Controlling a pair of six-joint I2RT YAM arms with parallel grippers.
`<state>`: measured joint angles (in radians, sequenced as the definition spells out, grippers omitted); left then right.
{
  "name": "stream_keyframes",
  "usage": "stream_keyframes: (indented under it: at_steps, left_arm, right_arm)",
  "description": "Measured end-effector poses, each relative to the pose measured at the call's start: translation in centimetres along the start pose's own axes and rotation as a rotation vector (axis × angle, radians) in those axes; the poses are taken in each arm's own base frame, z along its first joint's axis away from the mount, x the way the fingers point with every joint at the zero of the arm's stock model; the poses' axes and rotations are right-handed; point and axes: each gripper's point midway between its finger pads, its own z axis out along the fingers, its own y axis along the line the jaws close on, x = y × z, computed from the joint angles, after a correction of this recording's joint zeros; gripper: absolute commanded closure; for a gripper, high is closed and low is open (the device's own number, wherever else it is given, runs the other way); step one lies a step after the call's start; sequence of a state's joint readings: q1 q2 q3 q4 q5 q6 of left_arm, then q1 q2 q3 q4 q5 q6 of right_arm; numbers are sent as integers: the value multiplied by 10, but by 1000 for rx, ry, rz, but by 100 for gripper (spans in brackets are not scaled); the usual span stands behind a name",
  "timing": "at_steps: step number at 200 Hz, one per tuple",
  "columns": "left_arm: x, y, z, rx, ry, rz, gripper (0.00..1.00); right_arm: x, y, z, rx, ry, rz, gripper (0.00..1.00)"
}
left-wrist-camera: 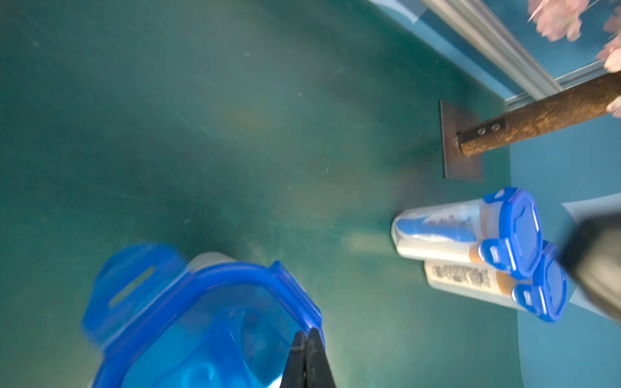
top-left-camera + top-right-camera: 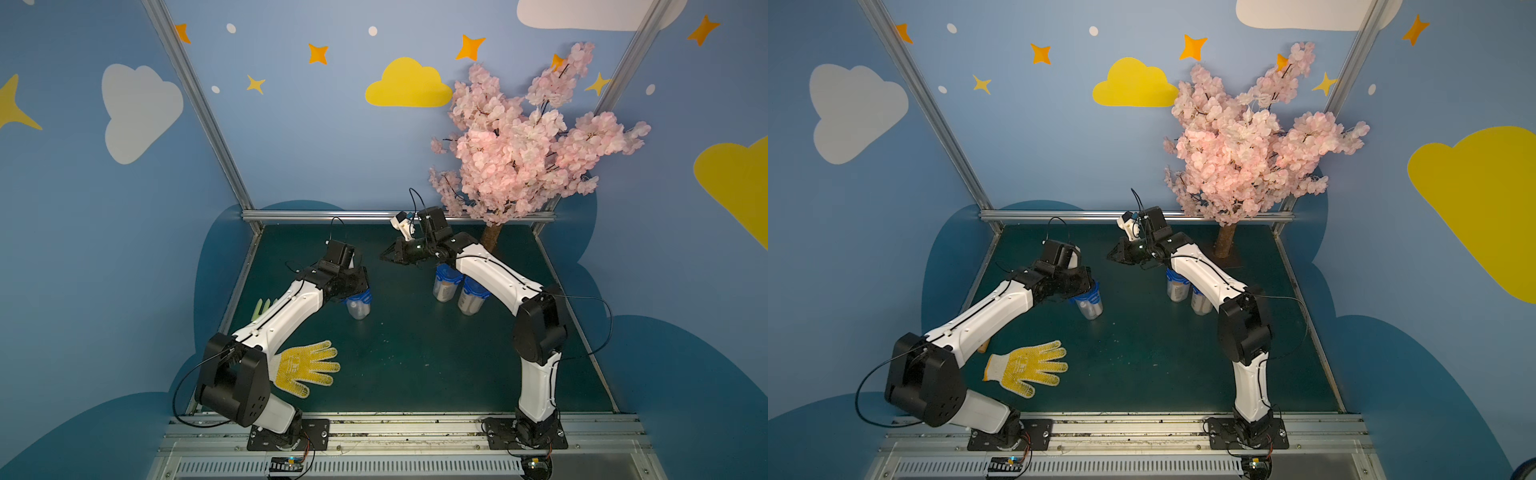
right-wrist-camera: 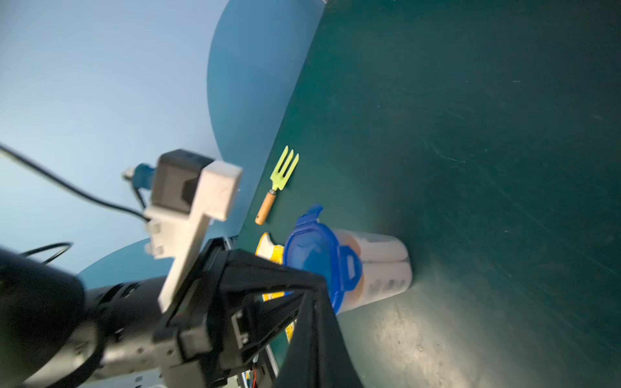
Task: Take out toiletry kits
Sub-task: Adjust the container at the center of the board.
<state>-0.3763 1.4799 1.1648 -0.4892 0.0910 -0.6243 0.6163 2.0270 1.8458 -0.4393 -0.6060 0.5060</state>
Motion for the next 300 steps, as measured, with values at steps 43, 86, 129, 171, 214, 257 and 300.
stream_keyframes:
  at_steps: [43,86,129,171,214,257,300]
  left_arm:
    - [11,7,-43,-7,-49,19,98]
    - [26,33,-63,-47,-78,-6,98]
    - [32,38,-54,-48,-44,-18,98]
    - [62,42,-39,-30,47,-27,98]
    - [76,46,-21,-42,100,-33,98]
    - [64,57,-1,-68,98,-66,98]
    - [47,75,1,-96,64,-129,98]
  right_arm:
    - [28,-31,25,132,111,2,100]
    - [50,-23,38,106,154,-11,100]
    - [68,-34,35,34,152,74,100]
    - [39,-16,28,1,93,45,100]
    - [25,-3,25,-23,66,20,100]
    - [36,-14,30,-9,89,41,100]
    - [54,-29,35,14,125,74,100]
